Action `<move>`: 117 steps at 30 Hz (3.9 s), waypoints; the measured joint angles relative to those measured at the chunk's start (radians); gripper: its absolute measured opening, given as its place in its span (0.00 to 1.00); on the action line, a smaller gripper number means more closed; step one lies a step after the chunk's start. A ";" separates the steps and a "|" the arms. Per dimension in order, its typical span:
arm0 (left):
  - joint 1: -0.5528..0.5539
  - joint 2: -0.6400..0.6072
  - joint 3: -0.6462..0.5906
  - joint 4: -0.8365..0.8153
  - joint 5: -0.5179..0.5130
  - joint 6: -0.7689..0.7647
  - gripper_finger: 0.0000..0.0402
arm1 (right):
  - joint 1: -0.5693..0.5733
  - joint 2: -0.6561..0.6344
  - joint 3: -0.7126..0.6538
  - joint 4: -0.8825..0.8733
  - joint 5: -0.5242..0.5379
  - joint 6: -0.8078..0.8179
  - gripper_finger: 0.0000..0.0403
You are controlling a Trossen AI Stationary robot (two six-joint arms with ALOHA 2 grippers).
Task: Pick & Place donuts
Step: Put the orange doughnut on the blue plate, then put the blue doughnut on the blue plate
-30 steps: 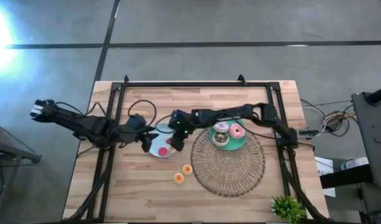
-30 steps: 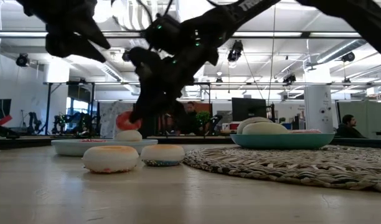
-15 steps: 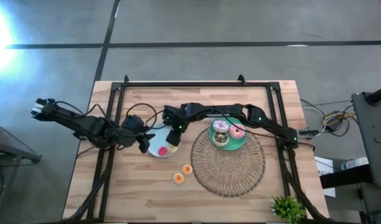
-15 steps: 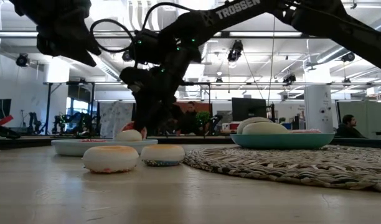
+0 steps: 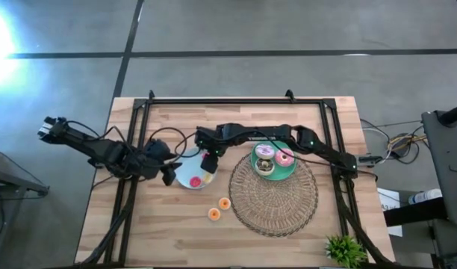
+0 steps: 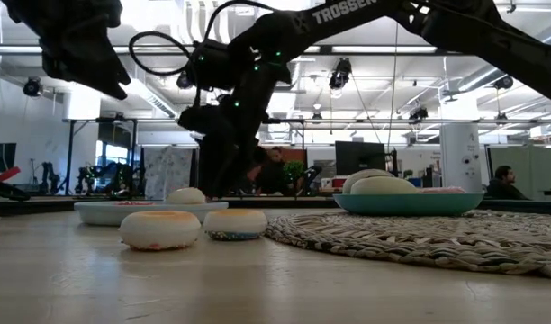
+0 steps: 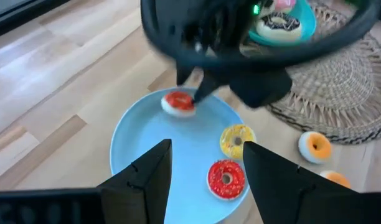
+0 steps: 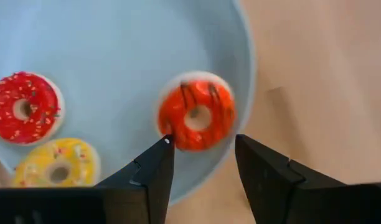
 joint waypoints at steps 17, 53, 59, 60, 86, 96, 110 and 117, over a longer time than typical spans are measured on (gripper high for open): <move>-0.097 0.003 -0.001 -0.026 -0.075 -0.072 0.43 | 0.241 -0.325 -0.412 0.095 -0.075 -0.572 0.38; -0.106 0.082 -0.016 0.018 -0.093 -0.122 0.43 | 0.436 -0.331 -0.705 0.498 0.080 -0.431 0.43; -0.106 0.082 -0.016 0.016 -0.093 -0.117 0.43 | 0.424 -0.304 -0.705 0.511 0.071 -0.389 0.36; -0.106 0.082 -0.016 0.016 -0.093 -0.114 0.43 | 0.418 -0.300 -0.705 0.515 0.063 -0.375 0.34; -0.267 0.196 -0.015 0.236 -0.424 0.204 0.43 | 0.010 -0.396 -0.874 1.559 -0.179 1.070 0.03; -0.265 0.328 -0.008 0.256 -0.662 0.181 0.43 | 0.062 -0.394 -0.833 1.558 -0.008 1.294 0.03; -0.242 0.386 0.004 0.351 -0.722 0.159 0.43 | 0.107 -0.394 -0.824 1.557 0.159 1.375 0.03; -0.220 0.432 0.003 0.363 -0.781 0.158 0.43 | 0.114 -0.394 -0.808 1.556 0.165 1.374 0.03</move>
